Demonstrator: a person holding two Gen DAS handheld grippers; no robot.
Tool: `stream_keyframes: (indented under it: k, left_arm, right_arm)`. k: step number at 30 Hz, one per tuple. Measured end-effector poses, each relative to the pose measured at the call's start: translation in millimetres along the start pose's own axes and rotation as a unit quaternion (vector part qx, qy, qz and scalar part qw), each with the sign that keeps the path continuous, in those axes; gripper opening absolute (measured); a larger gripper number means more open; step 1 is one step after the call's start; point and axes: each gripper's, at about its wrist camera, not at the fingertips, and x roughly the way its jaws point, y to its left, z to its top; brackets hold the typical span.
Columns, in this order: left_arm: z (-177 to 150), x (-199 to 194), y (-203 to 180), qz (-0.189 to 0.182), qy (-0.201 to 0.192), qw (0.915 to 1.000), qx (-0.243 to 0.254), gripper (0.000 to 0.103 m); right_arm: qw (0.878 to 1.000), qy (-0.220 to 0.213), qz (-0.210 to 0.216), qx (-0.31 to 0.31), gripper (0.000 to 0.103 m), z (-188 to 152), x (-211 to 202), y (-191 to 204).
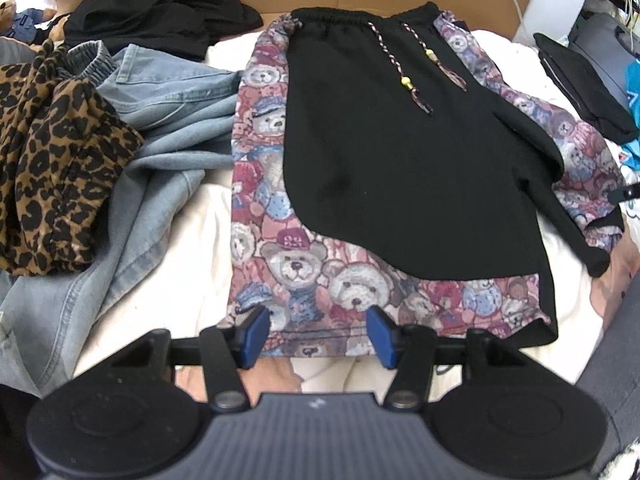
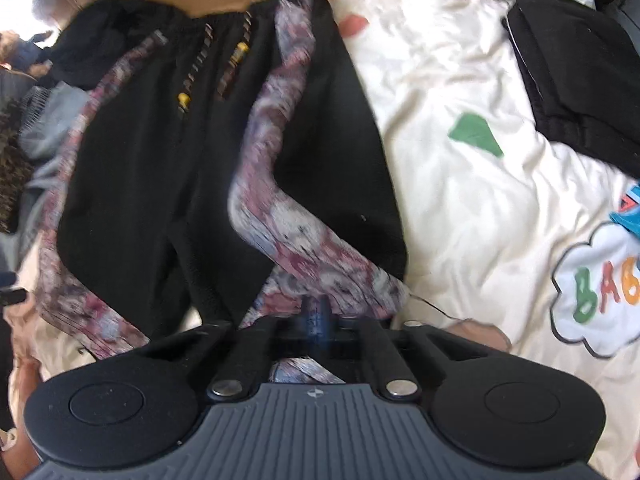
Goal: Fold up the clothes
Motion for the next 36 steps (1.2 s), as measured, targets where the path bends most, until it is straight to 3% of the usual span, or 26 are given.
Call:
stream_keyframes:
  k: [3,8,12,14,15,16,17,21,25,26,27,28,29,32,36]
  left_arm:
    - [2.7,-2.0,-0.9,-0.001,-0.003,1.0,0.0,0.057]
    - [6.8,-1.5,-5.0,0.001,-0.004,1.0,0.005,0.057]
    - [6.3,2.2,-11.8,0.001,0.002,0.9999,0.016,0.057]
    - [6.3,3.7,-14.6,0.002,0.006,0.9998,0.02,0.057]
    - [6.3,4.4,-15.9,0.002,0.007,0.9997,0.022,0.057]
    - [6.5,4.9,-17.4,0.002,0.008,0.9997,0.023,0.057]
    - [7.4,5.2,-18.8,0.001,0.008,0.9997,0.023,0.057]
    - [12.0,6.3,-23.6,-0.003,0.005,0.9997,0.025,0.057]
    - [15.3,7.7,-29.0,-0.013,0.003,0.9996,0.025,0.057]
    - [16.1,8.4,-31.0,-0.015,0.003,0.9995,0.027,0.057]
    - [16.8,9.2,-33.0,-0.017,0.004,0.9994,0.029,0.057]
    - [17.4,10.1,-34.8,-0.018,0.005,0.9994,0.03,0.057]
    - [18.0,11.0,-36.4,-0.019,0.006,0.9993,0.031,0.057]
    - [19.6,12.8,-39.1,-0.021,0.007,0.9992,0.033,0.057]
    - [19.9,15.1,-40.9,-0.02,0.01,0.9992,0.034,0.057]
  right_arm:
    - [1.0,-0.016,0.002,-0.012,0.0,-1.5,-9.4,0.9]
    - [0.999,-0.035,-0.035,-0.011,0.0,-10.3,-26.9,-22.6]
    - [0.998,-0.042,-0.027,-0.039,0.002,-13.8,-34.4,-35.4]
    - [0.998,-0.039,-0.014,-0.047,0.019,-12.6,-35.0,-35.9]
    - [0.998,-0.042,-0.006,-0.054,0.045,-12.4,-35.6,-34.3]
    - [0.997,-0.05,0.0,-0.063,0.063,-11.7,-36.6,-31.8]
    - [0.995,-0.06,0.004,-0.074,0.064,-11.4,-37.8,-28.7]
    - [0.994,-0.059,0.005,-0.088,0.064,-2.3,-29.0,-23.7]
    - [0.994,-0.031,0.008,-0.104,0.06,6.9,-7.8,-20.1]
    - [0.994,-0.023,0.008,-0.107,0.056,9.2,-3.4,-19.6]
    - [0.994,-0.018,0.01,-0.107,0.036,11.2,0.1,-19.4]
    - [0.995,-0.012,0.011,-0.103,0.01,13.3,2.9,-20.0]
    - [0.995,-0.009,0.013,-0.1,0.003,13.9,3.6,-19.8]
    - [0.995,-0.011,0.021,-0.096,0.002,14.1,-0.6,-21.0]
    - [0.998,-0.02,-0.022,-0.06,0.002,13.1,-12.8,-47.9]
